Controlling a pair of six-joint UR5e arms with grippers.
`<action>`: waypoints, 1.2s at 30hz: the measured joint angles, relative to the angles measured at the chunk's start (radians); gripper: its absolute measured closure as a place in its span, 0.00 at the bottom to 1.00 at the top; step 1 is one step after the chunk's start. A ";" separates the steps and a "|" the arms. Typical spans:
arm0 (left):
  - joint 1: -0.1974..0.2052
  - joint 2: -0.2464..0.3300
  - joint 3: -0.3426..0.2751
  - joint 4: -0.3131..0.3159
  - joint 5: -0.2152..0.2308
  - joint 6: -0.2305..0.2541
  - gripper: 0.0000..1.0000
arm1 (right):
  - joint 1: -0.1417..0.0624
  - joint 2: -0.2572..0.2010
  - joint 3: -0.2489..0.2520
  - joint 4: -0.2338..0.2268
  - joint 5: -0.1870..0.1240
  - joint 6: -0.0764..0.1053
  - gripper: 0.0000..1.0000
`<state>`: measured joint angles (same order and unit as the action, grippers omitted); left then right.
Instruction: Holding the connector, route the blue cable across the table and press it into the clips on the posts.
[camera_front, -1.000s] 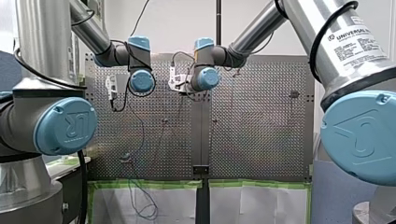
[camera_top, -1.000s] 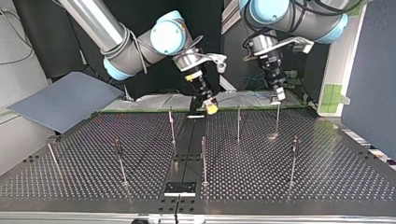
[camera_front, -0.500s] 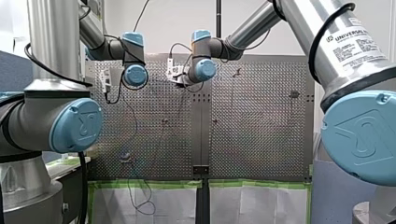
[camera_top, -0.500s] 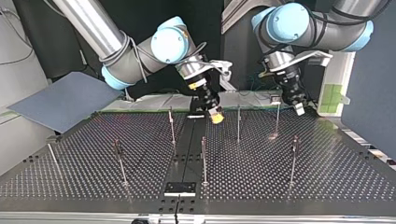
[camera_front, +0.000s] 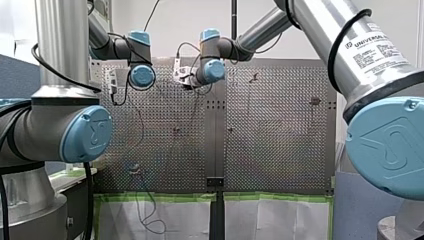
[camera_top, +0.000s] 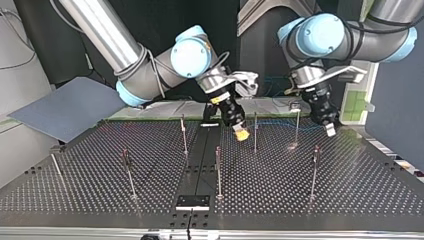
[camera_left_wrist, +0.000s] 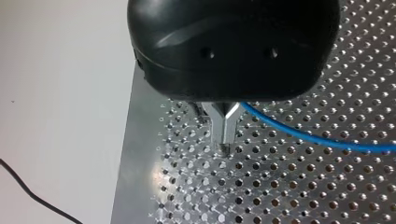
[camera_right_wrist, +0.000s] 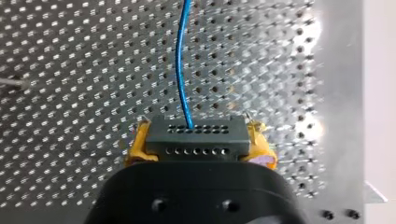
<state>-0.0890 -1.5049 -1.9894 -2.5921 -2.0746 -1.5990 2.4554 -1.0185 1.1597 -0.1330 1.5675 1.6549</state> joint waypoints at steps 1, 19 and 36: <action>0.003 0.000 0.002 -0.001 0.005 -0.001 1.00 | 0.000 0.002 -0.010 0.001 -0.001 0.001 1.00; 0.064 -0.034 0.059 -0.010 0.083 -0.026 1.00 | 0.004 0.069 -0.161 0.025 -0.021 0.019 1.00; 0.114 -0.078 0.080 0.037 0.150 -0.041 1.00 | 0.010 0.148 -0.304 0.051 -0.020 0.022 1.00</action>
<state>0.0255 -1.5829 -1.9095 -2.5553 -1.9246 -1.6404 2.4658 -0.8701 0.8561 -0.0822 1.5472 1.6769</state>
